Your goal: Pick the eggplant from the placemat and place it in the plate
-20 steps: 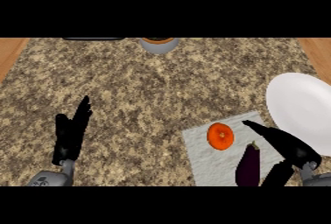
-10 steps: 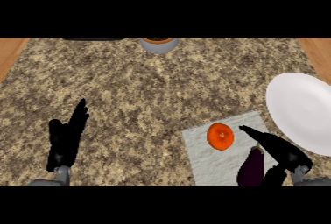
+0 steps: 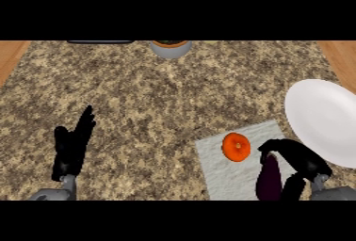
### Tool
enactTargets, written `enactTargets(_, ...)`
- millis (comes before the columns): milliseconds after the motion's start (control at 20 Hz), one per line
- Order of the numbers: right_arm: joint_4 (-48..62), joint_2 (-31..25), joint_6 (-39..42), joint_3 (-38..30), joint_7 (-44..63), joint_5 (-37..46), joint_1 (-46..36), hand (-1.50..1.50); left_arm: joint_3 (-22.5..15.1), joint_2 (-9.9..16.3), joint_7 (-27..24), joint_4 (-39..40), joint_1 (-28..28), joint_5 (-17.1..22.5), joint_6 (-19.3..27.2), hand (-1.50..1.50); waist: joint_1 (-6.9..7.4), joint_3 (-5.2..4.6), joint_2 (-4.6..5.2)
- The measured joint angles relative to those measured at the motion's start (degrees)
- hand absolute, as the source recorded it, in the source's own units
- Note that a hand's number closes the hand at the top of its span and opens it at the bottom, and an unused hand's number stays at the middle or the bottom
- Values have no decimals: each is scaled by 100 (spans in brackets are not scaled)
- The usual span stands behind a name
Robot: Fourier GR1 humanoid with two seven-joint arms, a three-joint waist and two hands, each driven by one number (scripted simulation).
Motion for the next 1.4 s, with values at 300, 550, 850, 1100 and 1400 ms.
enactTargets(300,-197,102,-327,-139,-57,398,86,150,-34,-136,265,-204,-28,-205,41,0,-3,28,15)
enactTargets(550,-224,-23,-981,-184,-788,737,-20,150,-23,-193,257,-177,-9,-253,41,0,5,45,29)
enactTargets(850,-218,-214,-1892,-445,-1884,924,-181,150,40,-185,247,-137,-41,-235,-31,0,-2,51,34)
enactTargets(1100,-1099,-231,-2165,-1045,-2005,486,17,150,103,-195,148,-100,59,-236,-32,0,-64,49,14)
enactTargets(1400,-1613,-349,-2345,-2066,-1788,12,11,150,175,-181,180,-124,41,-207,-102,0,-56,47,19)
